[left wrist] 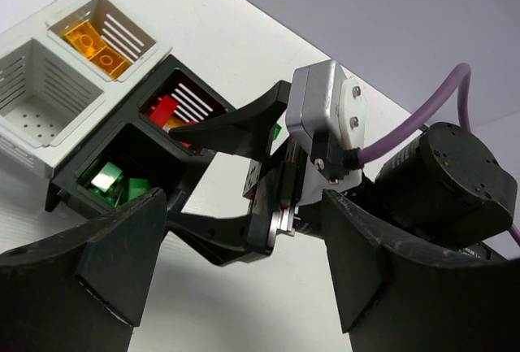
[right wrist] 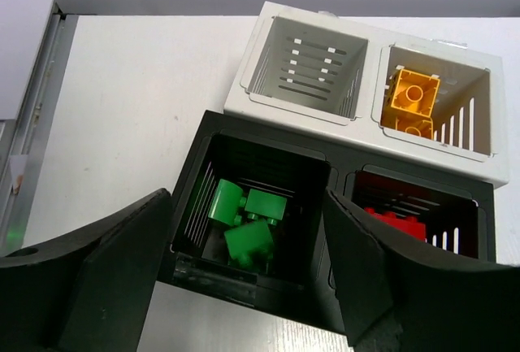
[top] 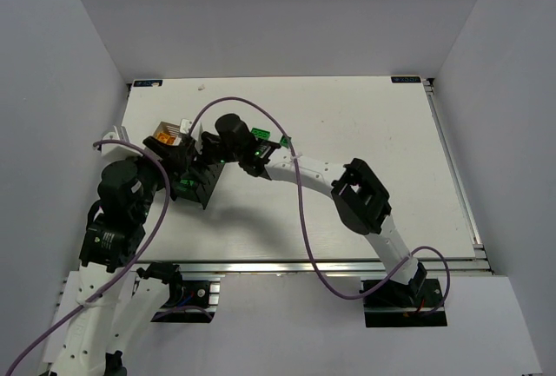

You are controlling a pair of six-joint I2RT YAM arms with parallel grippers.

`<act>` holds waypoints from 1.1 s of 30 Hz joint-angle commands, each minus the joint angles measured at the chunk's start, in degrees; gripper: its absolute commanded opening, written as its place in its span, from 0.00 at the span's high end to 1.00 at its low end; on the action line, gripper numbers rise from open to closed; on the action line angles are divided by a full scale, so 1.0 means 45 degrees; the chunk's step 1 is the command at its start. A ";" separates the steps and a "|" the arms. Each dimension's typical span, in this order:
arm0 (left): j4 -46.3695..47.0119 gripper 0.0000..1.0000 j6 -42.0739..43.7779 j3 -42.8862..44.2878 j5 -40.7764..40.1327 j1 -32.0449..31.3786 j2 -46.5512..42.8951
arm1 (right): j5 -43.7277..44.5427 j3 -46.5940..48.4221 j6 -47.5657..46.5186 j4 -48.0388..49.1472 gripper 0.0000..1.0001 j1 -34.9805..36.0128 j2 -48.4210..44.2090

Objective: Sort the legos into containers by color

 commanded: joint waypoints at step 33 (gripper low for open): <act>0.1693 0.21 -0.3196 0.5046 0.0613 -0.2829 1.1528 | 0.0943 -0.5280 -0.2741 -0.4977 0.14 -0.7063 -0.4840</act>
